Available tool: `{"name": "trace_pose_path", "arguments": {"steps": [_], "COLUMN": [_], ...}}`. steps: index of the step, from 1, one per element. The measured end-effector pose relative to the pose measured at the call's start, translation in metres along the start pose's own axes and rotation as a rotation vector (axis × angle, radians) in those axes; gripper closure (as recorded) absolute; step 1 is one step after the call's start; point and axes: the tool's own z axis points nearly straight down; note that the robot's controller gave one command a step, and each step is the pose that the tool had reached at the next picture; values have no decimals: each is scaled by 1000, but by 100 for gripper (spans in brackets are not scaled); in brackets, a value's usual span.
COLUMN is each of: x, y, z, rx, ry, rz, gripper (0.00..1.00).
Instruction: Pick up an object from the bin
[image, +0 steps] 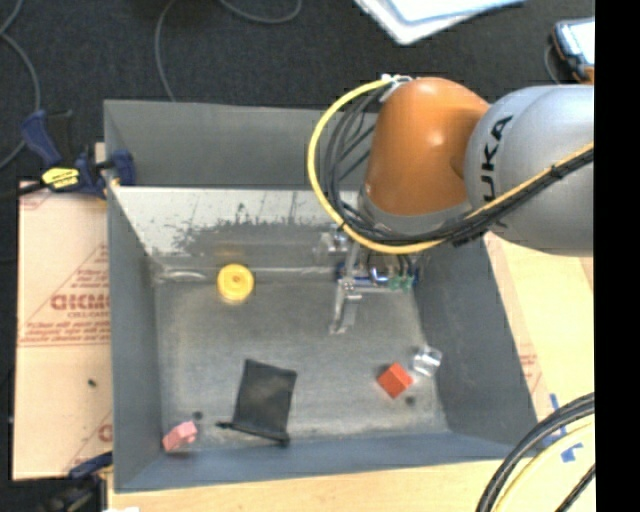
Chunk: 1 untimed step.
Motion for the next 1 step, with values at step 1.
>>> {"name": "trace_pose_path", "arguments": {"steps": [1], "x": [-1], "y": [0], "z": [-5], "rx": [-1], "ry": [-9], "rz": [1], "gripper": [0]}}
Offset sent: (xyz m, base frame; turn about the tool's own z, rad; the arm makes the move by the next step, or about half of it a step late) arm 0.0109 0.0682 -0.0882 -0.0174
